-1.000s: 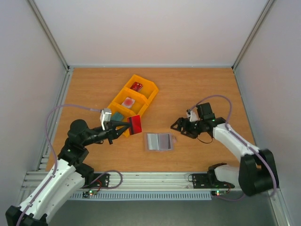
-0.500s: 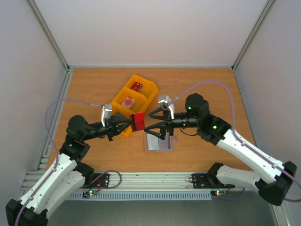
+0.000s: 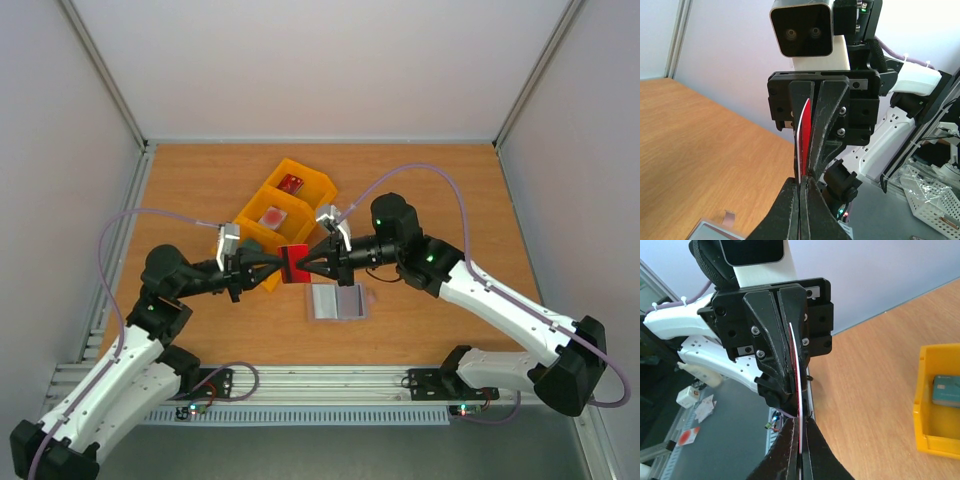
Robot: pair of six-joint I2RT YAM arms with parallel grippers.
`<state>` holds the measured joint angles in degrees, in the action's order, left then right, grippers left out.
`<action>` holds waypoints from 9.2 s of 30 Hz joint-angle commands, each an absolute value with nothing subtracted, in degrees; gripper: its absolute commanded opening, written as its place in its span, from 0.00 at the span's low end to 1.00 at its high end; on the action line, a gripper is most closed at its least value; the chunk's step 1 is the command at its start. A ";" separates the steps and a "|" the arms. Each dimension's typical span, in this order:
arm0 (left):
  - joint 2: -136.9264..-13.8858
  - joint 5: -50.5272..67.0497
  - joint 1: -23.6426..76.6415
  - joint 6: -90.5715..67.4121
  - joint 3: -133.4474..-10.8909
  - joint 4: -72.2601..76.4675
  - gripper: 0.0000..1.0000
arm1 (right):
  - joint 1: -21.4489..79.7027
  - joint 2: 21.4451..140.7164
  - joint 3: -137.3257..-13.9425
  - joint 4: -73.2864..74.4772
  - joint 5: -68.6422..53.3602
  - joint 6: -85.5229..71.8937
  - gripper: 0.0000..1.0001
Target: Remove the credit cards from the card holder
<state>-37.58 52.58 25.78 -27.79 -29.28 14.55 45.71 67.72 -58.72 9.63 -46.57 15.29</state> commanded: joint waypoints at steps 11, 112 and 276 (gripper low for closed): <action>-41.55 27.04 23.51 -20.78 -44.42 -20.79 0.99 | 40.80 61.01 -58.63 16.48 -33.86 17.60 0.01; -90.52 16.95 2.93 26.00 -87.17 -61.70 0.99 | 36.37 108.46 -84.71 22.75 7.77 92.09 0.01; -73.77 39.04 34.89 90.72 -29.85 -9.41 0.99 | 39.86 85.04 -49.13 36.01 -14.35 -5.65 0.48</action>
<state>-69.87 36.91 34.61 84.23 -32.05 -25.36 40.12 85.36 -49.41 35.59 -13.58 -2.76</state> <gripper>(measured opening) 0.992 0.479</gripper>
